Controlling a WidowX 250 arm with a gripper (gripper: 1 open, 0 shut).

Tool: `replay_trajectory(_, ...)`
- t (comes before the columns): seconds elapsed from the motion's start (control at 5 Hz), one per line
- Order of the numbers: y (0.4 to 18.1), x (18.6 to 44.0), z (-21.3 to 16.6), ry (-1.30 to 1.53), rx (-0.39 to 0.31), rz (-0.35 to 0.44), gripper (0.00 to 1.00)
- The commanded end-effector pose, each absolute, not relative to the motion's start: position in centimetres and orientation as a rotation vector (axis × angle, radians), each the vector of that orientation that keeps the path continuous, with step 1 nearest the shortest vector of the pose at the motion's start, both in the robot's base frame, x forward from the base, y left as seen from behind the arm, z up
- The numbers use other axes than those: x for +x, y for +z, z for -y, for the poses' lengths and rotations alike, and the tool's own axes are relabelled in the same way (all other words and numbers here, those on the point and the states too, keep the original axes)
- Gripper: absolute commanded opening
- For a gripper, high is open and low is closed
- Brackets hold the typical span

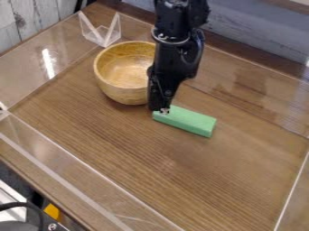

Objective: Put the green block in the brown bowl

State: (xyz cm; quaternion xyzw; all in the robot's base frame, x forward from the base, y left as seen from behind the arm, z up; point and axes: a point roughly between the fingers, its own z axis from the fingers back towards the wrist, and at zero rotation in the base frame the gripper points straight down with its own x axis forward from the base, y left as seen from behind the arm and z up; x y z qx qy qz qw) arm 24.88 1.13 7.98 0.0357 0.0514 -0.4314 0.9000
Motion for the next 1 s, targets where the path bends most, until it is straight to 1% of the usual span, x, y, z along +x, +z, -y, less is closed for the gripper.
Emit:
replay_trajectory(0.0, 10.0, 25.8, -1.5, -0.873, 0.101, -0.030, 0.00)
replay_trajectory(0.8, 11.2, 25.4, -2.5, -0.854, 0.088, -0.014, 0.00)
